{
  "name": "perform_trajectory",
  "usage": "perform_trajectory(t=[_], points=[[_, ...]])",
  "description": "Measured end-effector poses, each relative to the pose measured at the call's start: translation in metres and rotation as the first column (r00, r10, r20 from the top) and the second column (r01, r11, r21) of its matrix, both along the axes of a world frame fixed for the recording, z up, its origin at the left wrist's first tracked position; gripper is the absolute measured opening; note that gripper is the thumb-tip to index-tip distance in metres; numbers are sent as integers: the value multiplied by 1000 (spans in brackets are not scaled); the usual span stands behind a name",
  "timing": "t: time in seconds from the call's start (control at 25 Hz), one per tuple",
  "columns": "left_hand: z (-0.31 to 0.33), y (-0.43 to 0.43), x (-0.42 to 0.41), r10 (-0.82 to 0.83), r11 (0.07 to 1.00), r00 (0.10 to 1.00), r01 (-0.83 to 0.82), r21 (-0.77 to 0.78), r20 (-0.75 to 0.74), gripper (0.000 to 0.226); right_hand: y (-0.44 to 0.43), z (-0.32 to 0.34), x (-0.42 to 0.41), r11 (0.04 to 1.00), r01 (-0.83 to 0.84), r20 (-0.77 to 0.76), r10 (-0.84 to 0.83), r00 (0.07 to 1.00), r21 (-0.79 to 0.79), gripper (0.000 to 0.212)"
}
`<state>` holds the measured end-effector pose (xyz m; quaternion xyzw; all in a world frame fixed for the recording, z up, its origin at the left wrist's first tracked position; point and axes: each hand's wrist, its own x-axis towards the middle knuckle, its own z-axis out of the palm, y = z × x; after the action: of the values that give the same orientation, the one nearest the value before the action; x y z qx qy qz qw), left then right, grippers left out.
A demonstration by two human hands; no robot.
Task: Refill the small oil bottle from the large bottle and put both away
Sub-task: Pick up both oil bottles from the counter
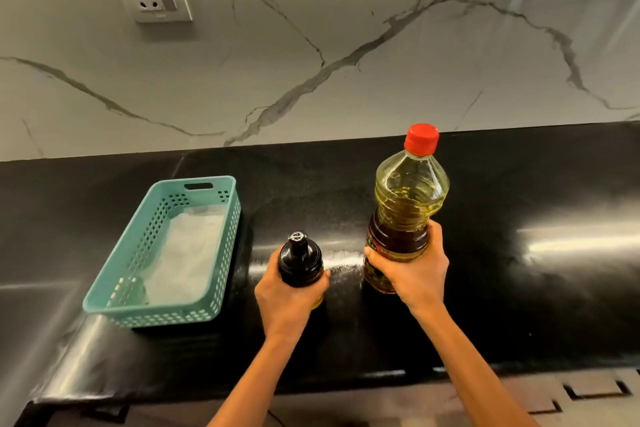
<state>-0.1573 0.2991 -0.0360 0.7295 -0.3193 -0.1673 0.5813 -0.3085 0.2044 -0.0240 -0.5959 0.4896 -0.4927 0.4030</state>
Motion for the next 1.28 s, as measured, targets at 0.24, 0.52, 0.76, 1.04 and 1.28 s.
perform_trajectory(t=[0.24,0.52,0.76,1.04,1.28], points=[[-6,26,-21,12,999,1000,-12,32,-3,58,32,-5,-25,999,30,-5,-30,1000,12,83],[-13,24,-30,83,995,996,-84,48,23,63,38,-16,-33,1000,15,-27,-14,1000,14,83],[-16,23,-32,90,995,996,-91,46,8,64,42,-25,-34,1000,7,-18,-7,1000,9,82],[-11,29,-33,-9,998,1000,8,69,9,80,45,-21,-36,998,-55,-34,56,998,11,89],[1,40,-39,-17,999,973,9,35,229,114,55,4,-45,987,-138,-46,134,990,-86,112]])
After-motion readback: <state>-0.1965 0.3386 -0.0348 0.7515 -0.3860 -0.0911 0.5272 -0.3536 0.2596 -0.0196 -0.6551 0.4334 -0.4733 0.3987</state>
